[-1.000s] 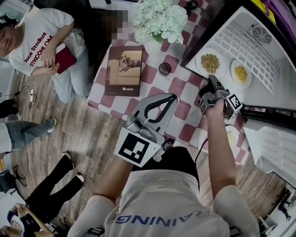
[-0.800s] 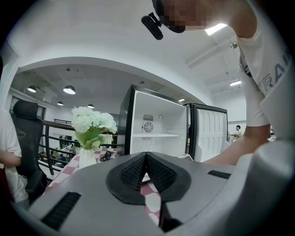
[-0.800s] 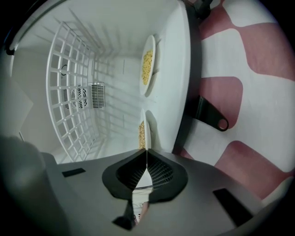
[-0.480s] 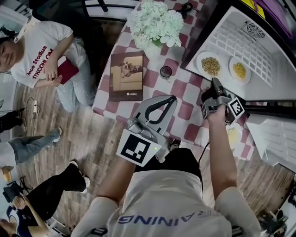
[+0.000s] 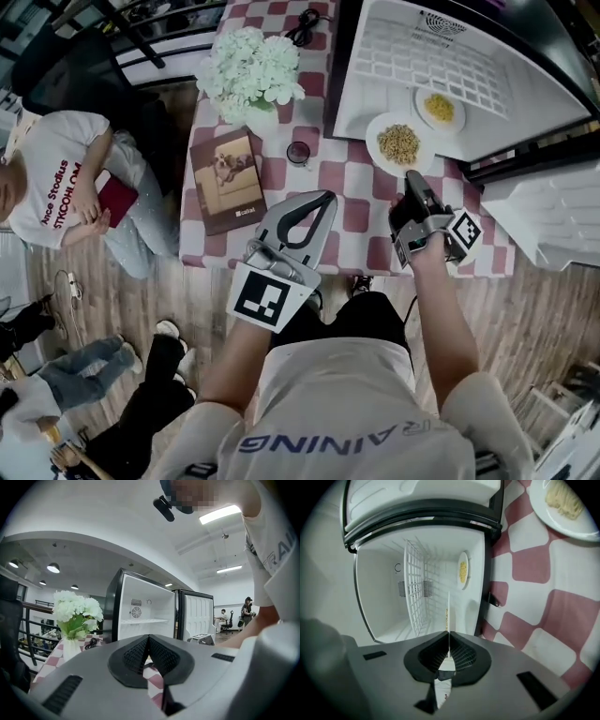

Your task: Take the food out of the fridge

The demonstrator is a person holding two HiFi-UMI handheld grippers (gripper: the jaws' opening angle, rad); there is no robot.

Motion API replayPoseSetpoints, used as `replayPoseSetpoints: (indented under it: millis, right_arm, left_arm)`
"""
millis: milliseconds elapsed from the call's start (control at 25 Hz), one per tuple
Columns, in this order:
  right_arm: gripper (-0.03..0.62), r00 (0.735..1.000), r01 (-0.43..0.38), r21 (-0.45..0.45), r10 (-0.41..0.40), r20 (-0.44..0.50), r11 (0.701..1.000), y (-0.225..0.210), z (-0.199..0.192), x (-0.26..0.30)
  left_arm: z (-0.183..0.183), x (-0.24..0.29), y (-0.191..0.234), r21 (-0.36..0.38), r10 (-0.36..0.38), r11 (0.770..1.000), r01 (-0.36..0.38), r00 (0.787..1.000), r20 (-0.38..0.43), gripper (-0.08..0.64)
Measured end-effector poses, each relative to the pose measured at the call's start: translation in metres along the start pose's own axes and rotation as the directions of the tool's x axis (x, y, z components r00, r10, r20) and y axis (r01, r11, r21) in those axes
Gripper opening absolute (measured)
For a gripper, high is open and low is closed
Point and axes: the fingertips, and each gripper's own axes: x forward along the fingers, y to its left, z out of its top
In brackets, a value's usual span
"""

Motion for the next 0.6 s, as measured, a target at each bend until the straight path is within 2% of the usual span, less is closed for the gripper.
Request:
replayPoseSetpoints:
  millis: [320, 600]
  right_arm:
    - [0.026, 0.997, 0.035, 0.000, -0.034, 0.069, 0.999, -0.020, -0.007, -0.090]
    - [0.026, 0.993, 0.116, 0.004, -0.116, 0.024, 0.993, -0.070, -0.006, -0.147]
  left_arm:
    - [-0.011, 0.015, -0.032, -0.003, -0.146, 0.989, 0.146, 0.989, -0.017, 0.008]
    - [-0.024, 0.028, -0.074, 0.003, -0.186, 0.982, 0.187, 0.981, -0.046, 0.008]
